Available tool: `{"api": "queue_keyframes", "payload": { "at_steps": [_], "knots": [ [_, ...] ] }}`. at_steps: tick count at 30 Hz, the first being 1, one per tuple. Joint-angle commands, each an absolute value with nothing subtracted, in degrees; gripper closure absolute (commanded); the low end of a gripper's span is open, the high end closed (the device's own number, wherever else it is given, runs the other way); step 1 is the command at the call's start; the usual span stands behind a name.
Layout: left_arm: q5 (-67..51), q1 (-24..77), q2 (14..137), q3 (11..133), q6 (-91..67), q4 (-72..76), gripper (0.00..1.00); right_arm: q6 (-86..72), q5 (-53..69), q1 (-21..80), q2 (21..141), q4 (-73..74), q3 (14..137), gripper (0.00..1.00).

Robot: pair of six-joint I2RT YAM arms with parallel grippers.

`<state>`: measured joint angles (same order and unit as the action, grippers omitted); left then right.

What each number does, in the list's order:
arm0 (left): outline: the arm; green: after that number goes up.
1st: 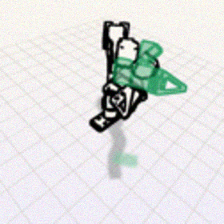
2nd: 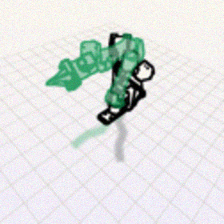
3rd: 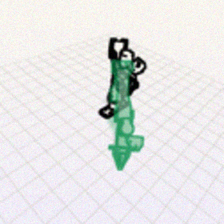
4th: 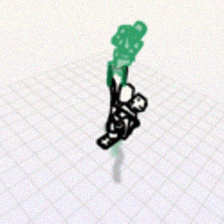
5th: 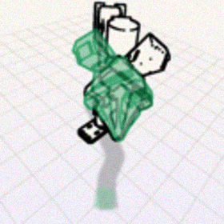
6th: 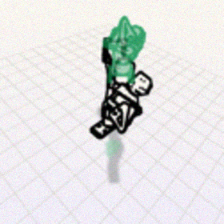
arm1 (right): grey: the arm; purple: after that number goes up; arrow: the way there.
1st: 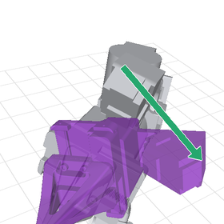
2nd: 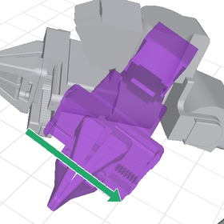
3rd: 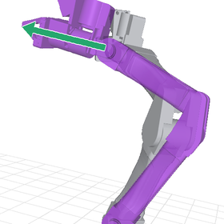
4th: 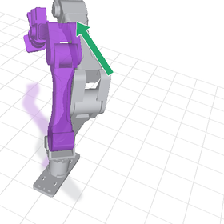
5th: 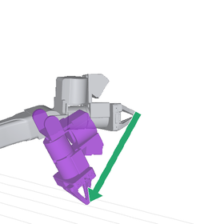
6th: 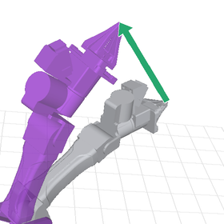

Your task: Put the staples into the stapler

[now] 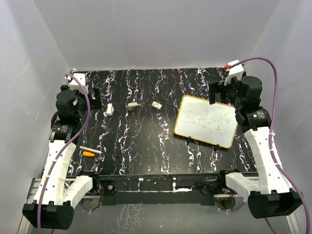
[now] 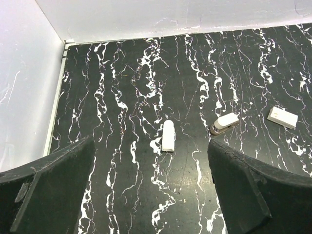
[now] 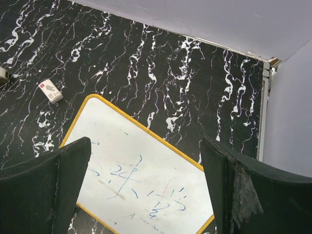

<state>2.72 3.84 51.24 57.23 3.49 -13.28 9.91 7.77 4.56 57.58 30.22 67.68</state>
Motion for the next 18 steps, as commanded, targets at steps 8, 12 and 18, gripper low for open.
{"api": "queue_keyframes", "payload": {
  "at_steps": [8,12,18],
  "knots": [
    [1.06,3.38,61.25,58.91,10.31,-15.03,0.03,21.71,18.93,5.39,62.53,36.12,75.61,0.02],
    [-1.14,3.41,68.14,57.66,13.58,-12.93,0.03,26.15,22.8,5.84,63.7,39.93,76.82,0.02],
    [-2.85,3.35,82.18,59.05,13.56,-8.53,0.05,27.55,25.89,8.05,65.35,43.37,77.12,0.02]
  ]
}}
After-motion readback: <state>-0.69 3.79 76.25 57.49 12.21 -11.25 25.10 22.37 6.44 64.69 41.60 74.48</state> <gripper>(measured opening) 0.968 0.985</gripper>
